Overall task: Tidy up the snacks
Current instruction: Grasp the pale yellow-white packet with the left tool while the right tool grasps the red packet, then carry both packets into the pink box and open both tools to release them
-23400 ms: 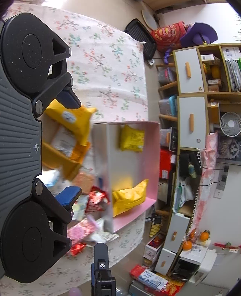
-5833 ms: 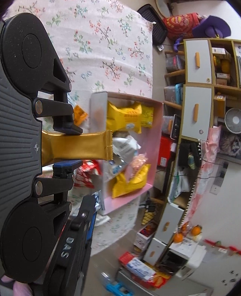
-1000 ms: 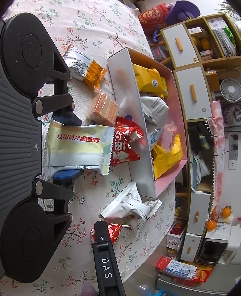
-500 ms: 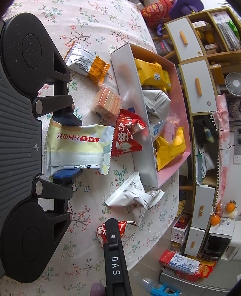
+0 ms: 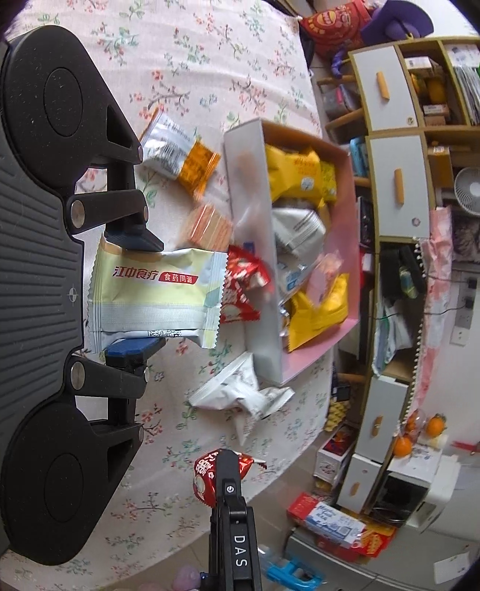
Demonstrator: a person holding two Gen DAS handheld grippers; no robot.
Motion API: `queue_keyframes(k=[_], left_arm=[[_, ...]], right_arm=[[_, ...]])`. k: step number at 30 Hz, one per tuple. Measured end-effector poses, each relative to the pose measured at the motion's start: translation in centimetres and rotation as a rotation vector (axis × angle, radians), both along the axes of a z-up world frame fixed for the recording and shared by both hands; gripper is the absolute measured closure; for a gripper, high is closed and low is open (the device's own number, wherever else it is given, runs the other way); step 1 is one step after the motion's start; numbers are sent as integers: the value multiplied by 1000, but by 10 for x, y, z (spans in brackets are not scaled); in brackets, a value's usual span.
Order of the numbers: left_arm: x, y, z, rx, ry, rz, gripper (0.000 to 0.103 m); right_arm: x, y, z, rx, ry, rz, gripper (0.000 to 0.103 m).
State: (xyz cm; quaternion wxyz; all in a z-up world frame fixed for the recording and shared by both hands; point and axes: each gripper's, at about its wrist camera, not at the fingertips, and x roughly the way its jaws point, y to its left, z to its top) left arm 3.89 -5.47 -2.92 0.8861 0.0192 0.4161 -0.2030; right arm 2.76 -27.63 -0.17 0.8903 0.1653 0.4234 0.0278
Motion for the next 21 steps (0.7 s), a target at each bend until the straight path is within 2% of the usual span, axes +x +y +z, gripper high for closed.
queue_keyframes(k=[13, 21], left_arm=[[18, 25, 26, -89, -35, 102, 58], [39, 24, 32, -78, -61, 124, 58]], right_arm=[[20, 16, 19, 125, -95, -38, 78], [46, 29, 15, 204, -129, -72, 77]])
